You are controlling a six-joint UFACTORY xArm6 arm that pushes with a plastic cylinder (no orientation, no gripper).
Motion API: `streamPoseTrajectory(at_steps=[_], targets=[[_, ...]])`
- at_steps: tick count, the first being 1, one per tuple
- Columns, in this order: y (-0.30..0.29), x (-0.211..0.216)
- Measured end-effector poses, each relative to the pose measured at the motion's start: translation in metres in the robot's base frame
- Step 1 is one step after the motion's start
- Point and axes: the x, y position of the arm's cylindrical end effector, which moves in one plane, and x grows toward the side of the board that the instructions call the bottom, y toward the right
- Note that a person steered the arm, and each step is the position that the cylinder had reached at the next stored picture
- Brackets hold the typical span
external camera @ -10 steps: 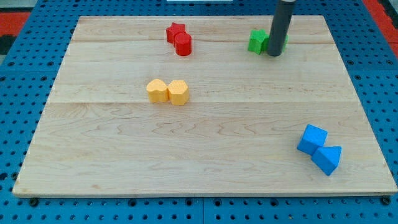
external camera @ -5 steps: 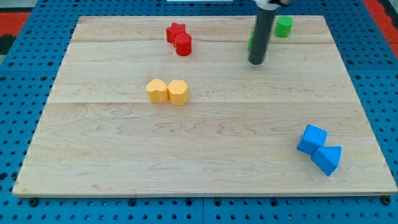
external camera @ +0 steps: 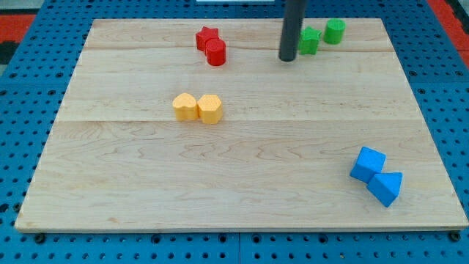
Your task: Move the green blocks towards the top right of the board
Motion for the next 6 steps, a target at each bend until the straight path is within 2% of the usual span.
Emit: streamPoseTrajectory(at_steps=[1, 4, 6], targets=[[0.013, -0.011], [0.07, -0.004], [0.066, 0.03]])
